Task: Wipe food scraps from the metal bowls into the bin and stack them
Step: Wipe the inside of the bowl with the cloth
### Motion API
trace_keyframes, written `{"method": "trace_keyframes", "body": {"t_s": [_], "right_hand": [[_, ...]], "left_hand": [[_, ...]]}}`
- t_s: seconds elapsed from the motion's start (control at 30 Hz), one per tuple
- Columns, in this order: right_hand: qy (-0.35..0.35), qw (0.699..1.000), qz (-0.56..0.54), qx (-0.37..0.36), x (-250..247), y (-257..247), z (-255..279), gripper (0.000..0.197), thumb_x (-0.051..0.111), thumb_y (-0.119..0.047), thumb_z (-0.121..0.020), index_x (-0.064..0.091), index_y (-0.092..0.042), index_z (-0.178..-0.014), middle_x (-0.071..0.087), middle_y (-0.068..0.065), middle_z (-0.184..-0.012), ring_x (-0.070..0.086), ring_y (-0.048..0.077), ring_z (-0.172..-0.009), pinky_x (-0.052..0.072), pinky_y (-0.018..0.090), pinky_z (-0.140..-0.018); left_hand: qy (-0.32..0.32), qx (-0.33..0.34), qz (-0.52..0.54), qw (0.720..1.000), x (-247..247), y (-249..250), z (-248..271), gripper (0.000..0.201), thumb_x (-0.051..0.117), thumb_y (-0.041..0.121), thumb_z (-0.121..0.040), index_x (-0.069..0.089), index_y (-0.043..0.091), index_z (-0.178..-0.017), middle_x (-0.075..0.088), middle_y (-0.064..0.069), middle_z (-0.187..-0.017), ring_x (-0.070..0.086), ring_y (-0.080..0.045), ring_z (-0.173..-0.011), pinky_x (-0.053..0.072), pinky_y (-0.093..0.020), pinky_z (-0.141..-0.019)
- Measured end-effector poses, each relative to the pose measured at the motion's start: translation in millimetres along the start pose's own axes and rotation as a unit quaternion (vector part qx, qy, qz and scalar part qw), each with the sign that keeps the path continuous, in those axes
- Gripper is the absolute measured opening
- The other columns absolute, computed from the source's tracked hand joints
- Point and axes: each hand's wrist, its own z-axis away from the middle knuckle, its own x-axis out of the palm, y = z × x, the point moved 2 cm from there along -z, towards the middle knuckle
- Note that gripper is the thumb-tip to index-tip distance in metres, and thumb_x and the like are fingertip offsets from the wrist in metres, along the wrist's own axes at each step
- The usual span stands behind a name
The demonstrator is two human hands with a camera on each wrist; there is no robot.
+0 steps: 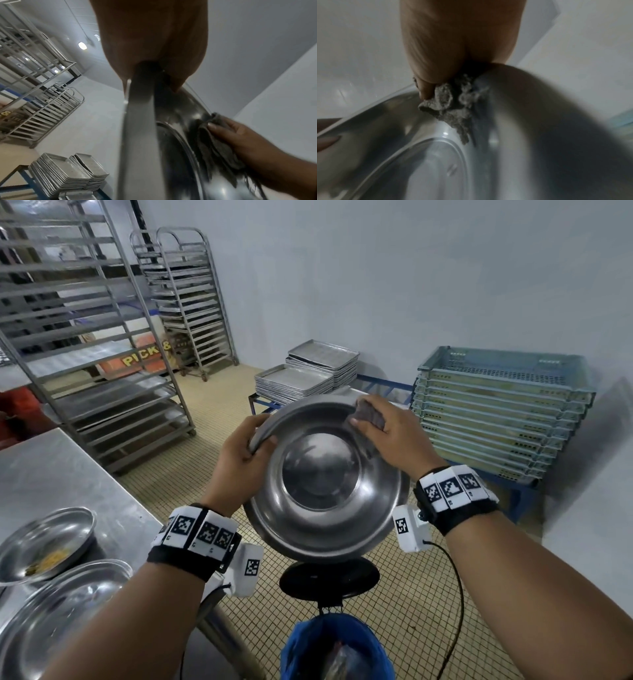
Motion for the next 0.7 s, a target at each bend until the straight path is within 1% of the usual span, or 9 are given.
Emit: {"method": "trace_keyframes", "body": {"t_s": [0.1,0.17,0.23,0.33,0.43,0.47,0.53,0.63,0.7], "right_hand": [[0.002,0.993,-0.077,0.086,9.4,19.5,18.2,0.036,0.062,-0.049,-0.096,0.06,-0.027,-0.124,0.069,-0.012,-0.102,0.069,0.007,-0.091,0.061,0.039,-0.083],[-0.002,0.993,-0.065,0.1,18.5,26.4,24.2,0.032,0.061,-0.05,-0.096,0.059,-0.028,-0.12,0.069,-0.01,-0.099,0.069,0.009,-0.087,0.061,0.043,-0.08],[0.003,0.996,-0.048,0.08,19.9,22.4,18.0,0.025,0.062,-0.048,-0.097,0.057,-0.033,-0.115,0.071,-0.01,-0.097,0.07,0.013,-0.088,0.06,0.045,-0.082],[0.003,0.999,-0.023,0.044,10.7,12.4,5.0,0.025,0.064,-0.047,-0.096,0.059,-0.033,-0.116,0.073,-0.01,-0.096,0.07,0.015,-0.088,0.057,0.035,-0.081],[0.035,0.991,-0.089,0.092,6.9,17.9,10.0,0.025,0.065,-0.045,-0.097,0.06,-0.031,-0.117,0.07,-0.013,-0.094,0.066,0.0,-0.081,0.05,0.021,-0.071],[0.046,0.987,-0.106,0.113,9.6,21.1,14.5,0.024,0.064,-0.042,-0.098,0.06,-0.029,-0.117,0.067,-0.014,-0.093,0.062,-0.006,-0.08,0.047,0.017,-0.07],[0.063,0.983,-0.113,0.133,14.4,26.2,21.5,0.02,0.065,-0.035,-0.099,0.06,-0.024,-0.115,0.063,-0.017,-0.093,0.058,-0.01,-0.081,0.042,0.017,-0.07],[0.063,0.986,-0.106,0.111,9.1,24.8,19.6,0.021,0.064,-0.035,-0.099,0.061,-0.024,-0.117,0.065,-0.019,-0.098,0.06,-0.012,-0.087,0.045,0.016,-0.075],[0.025,0.995,-0.066,0.065,2.4,16.4,12.9,0.026,0.064,-0.038,-0.099,0.061,-0.027,-0.122,0.069,-0.017,-0.102,0.064,-0.005,-0.09,0.052,0.021,-0.081]], "left_hand": [[0.05,-0.019,0.035,0.998,-8.7,-3.0,-2.6,0.025,0.061,0.013,-0.104,0.064,0.032,-0.121,0.075,0.008,-0.097,0.074,-0.014,-0.082,0.058,-0.022,-0.068],[0.039,-0.013,0.01,0.999,-7.2,-4.1,-1.5,0.025,0.061,0.013,-0.105,0.063,0.029,-0.124,0.074,0.008,-0.099,0.074,-0.014,-0.085,0.058,-0.023,-0.07],[0.004,0.004,-0.012,1.0,0.9,-3.0,2.1,0.027,0.061,0.011,-0.104,0.062,0.029,-0.124,0.073,0.008,-0.1,0.072,-0.008,-0.085,0.056,-0.019,-0.072],[0.005,0.005,0.006,1.0,9.0,-2.2,5.9,0.029,0.062,0.01,-0.104,0.064,0.033,-0.121,0.074,0.007,-0.098,0.072,-0.007,-0.083,0.056,-0.018,-0.071],[0.08,-0.051,0.077,0.992,6.6,-6.6,6.7,0.025,0.059,0.012,-0.106,0.064,0.023,-0.128,0.076,0.001,-0.099,0.074,-0.015,-0.078,0.059,-0.025,-0.064],[0.105,-0.059,0.091,0.989,5.5,-7.6,7.3,0.025,0.058,0.013,-0.106,0.061,0.018,-0.131,0.075,0.0,-0.099,0.074,-0.013,-0.076,0.059,-0.025,-0.063],[0.119,-0.055,0.073,0.989,4.9,-7.0,7.4,0.027,0.057,0.013,-0.107,0.059,0.016,-0.134,0.073,0.005,-0.1,0.072,-0.009,-0.078,0.058,-0.024,-0.064],[0.072,-0.033,0.008,0.997,2.2,-5.7,2.5,0.03,0.058,0.012,-0.105,0.057,0.025,-0.133,0.071,0.007,-0.103,0.071,-0.008,-0.083,0.06,-0.03,-0.071],[0.007,-0.018,-0.026,0.999,-2.5,-1.8,-4.8,0.033,0.061,0.02,-0.103,0.057,0.042,-0.127,0.073,0.006,-0.107,0.073,-0.013,-0.091,0.062,-0.038,-0.076]]}}
